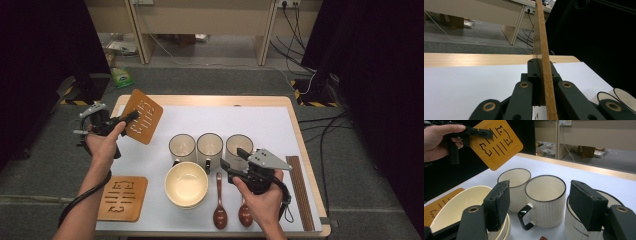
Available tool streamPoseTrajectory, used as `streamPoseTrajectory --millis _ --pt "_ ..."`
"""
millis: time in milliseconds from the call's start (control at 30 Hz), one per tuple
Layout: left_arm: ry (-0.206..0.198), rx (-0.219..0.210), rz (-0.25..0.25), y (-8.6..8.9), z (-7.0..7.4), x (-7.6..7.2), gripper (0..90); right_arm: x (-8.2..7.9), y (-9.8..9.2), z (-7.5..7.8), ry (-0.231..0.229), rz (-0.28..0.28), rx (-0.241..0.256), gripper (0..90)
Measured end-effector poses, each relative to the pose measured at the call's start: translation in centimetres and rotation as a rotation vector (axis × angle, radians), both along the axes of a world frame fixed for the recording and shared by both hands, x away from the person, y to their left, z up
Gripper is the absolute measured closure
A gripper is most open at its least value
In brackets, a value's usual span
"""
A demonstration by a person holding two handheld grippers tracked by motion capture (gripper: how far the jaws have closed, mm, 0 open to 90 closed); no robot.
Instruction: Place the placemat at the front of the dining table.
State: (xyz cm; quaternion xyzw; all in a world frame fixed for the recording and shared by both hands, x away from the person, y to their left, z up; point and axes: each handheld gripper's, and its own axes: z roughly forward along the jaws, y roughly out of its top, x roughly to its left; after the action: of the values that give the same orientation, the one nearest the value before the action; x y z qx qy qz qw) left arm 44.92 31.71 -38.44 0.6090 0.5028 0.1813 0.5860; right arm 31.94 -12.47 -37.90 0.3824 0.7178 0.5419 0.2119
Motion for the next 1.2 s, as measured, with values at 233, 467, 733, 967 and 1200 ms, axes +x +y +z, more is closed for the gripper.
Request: streamPoseTrajectory --millis 233,467,733,967,1200 --pt "0.002 -0.001 -0.003 -0.4 -0.1 0.3 86.2 -0.1 0.0 0.0 -0.003 -0.009 -0.011 32.6" --pt "0.003 -0.006 -0.005 -0.7 -0.1 0.7 86.2 -0.1 -0.1 -0.1 -0.008 -0.015 -0.019 32.1" --pt "0.008 -0.01 -0.006 -1.0 -0.5 1.1 86.2 -0.1 0.0 -0.2 -0.009 -0.014 -0.019 31.8" --pt "0.015 -0.008 -0.01 -1.5 -0.8 1.6 86.2 -0.1 0.0 -0.3 -0.01 -0.015 -0.019 31.4" --pt "0.019 -0.006 -0.013 -1.9 -0.9 2.1 86.2 -0.1 0.0 -0.3 -0.009 -0.015 -0.022 31.3"
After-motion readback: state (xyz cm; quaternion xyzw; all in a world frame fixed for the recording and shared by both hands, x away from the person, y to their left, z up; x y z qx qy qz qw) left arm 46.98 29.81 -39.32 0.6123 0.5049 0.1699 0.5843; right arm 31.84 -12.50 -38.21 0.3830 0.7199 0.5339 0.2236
